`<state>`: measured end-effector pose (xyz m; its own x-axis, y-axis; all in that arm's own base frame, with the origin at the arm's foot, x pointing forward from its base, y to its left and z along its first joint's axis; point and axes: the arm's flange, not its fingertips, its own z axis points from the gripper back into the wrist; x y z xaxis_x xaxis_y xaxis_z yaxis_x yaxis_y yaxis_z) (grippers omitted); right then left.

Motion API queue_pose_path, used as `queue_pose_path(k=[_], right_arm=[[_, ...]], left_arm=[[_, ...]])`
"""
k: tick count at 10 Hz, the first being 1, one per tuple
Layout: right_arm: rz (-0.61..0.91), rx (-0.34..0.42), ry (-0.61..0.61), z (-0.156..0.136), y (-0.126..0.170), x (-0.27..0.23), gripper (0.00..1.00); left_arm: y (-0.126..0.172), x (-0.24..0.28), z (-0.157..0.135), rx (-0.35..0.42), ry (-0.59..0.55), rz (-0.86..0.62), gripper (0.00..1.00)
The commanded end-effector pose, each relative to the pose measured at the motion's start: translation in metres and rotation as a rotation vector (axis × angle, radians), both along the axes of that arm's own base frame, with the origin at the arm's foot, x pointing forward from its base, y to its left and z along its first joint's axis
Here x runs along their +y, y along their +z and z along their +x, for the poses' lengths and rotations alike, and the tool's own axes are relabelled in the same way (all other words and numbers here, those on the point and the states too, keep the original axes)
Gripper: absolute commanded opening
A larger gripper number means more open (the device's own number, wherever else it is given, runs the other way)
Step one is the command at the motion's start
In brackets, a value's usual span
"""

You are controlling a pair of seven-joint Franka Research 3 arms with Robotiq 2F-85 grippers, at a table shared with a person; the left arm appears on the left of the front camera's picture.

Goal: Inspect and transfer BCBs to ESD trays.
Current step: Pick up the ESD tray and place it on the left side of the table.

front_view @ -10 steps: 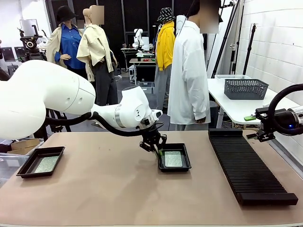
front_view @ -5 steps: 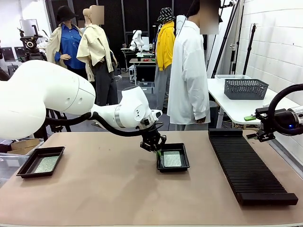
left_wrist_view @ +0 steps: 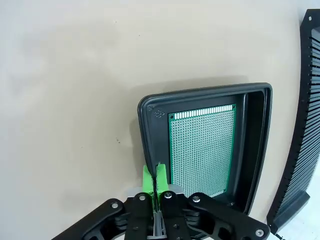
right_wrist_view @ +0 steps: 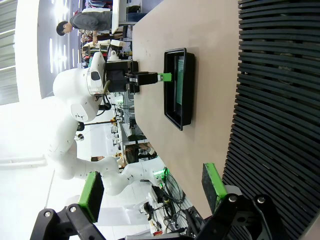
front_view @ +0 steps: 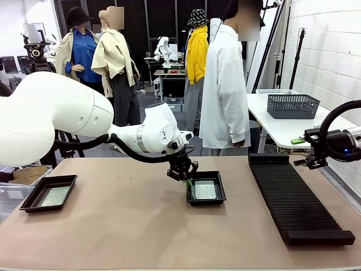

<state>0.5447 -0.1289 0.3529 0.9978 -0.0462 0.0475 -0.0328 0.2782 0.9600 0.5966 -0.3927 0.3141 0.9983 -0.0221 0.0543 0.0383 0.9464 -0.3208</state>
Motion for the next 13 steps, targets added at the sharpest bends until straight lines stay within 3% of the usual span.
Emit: queue_pose_path(k=[1,3,7,13], right_arm=[[-0.007,0.008,0.006,0.000,0.000,0.001,1.00],[-0.007,0.008,0.006,0.000,0.000,0.001,1.00],[-0.007,0.008,0.006,0.000,0.000,0.001,1.00],[-0.007,0.008,0.006,0.000,0.000,0.001,1.00]], left_arm=[[-0.001,0.000,0.000,0.000,-0.001,0.001,0.00],[0.000,0.000,0.000,0.000,0.000,0.000,0.00],[0.020,0.059,-0.024,-0.008,0.012,-0.025,0.00],[0.015,0.130,-0.026,-0.019,0.009,0.018,0.00]])
